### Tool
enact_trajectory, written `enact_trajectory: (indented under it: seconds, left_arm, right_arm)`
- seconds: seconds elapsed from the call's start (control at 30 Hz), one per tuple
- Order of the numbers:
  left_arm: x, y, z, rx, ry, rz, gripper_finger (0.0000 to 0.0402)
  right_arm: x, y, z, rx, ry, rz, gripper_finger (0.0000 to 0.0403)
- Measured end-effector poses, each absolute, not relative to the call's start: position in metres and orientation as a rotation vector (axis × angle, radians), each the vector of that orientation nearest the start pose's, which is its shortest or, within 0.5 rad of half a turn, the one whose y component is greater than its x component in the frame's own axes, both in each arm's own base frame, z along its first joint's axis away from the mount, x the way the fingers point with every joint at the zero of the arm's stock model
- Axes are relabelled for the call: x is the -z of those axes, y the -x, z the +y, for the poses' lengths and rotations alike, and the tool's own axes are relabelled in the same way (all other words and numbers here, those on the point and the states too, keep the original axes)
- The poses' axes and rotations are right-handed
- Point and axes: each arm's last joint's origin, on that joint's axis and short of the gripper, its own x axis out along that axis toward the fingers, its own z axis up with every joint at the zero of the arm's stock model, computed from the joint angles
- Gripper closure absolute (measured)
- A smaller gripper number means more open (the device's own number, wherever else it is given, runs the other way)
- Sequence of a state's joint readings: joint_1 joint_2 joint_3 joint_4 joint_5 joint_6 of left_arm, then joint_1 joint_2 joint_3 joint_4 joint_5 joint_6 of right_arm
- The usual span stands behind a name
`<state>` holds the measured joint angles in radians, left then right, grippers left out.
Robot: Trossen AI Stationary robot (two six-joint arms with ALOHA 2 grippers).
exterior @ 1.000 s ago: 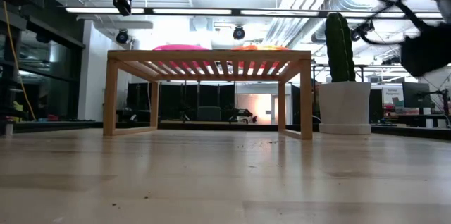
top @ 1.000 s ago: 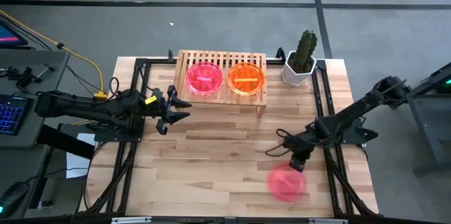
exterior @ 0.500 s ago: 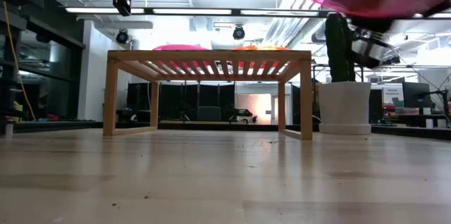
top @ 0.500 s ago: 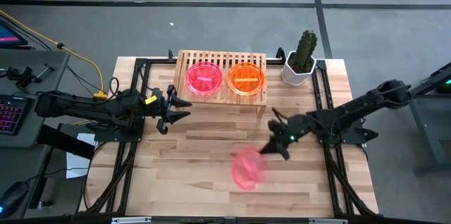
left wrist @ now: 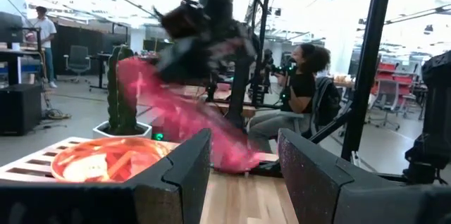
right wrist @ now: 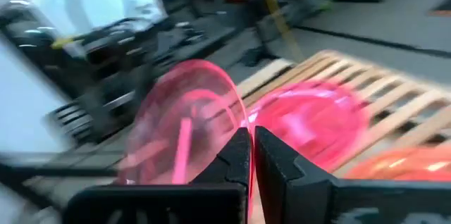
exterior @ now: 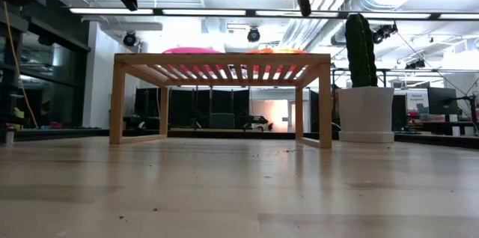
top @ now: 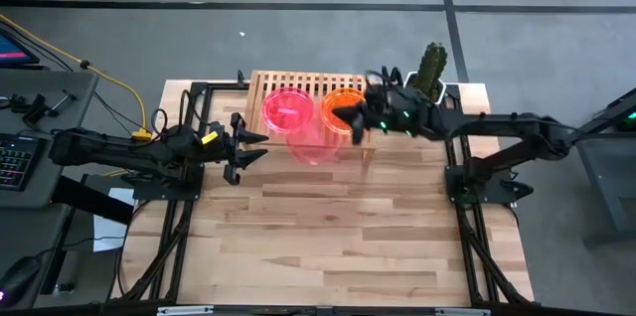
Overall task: Place and stack plates onto a shelf
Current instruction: Stack the pink plate on top of the other pink plate on the shelf
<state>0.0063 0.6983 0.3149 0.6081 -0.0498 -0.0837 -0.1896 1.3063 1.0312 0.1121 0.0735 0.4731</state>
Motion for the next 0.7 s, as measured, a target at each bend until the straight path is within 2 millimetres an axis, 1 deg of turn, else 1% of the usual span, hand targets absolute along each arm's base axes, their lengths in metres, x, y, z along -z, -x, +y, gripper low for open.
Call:
enact_trajectory:
  seconds: [0.03,0.1,0.27,0.37,0.53,0.7]
  left_arm:
    - [-0.259,-0.162,0.002,-0.046,0.089,-0.227,0.0245]
    - [-0.259,-0.162,0.002,-0.046,0.089,-0.227,0.0245]
    - [-0.261,-0.161,0.002,-0.033,0.096,-0.247,0.0245]
    - [-0.261,-0.161,0.0,-0.013,0.096,-0.245,0.0245]
    - [-0.261,-0.161,-0.004,0.003,0.084,-0.244,0.0245]
    - [-0.261,-0.161,-0.005,0.01,0.085,-0.244,0.0245]
  right_arm:
    - [-0.337,-0.298,-0.066,0.328,-0.476,0.106,0.0403]
    - [-0.337,-0.311,-0.081,0.395,-0.479,0.133,0.0403]
    - [-0.323,-0.347,-0.116,0.474,-0.49,0.175,0.0403]
    - [-0.318,-0.363,-0.133,0.491,-0.499,0.182,0.0403]
    - [-0.309,-0.381,-0.149,0.486,-0.543,0.196,0.0403]
    - [-0.301,-0.386,-0.151,0.499,-0.552,0.211,0.0403]
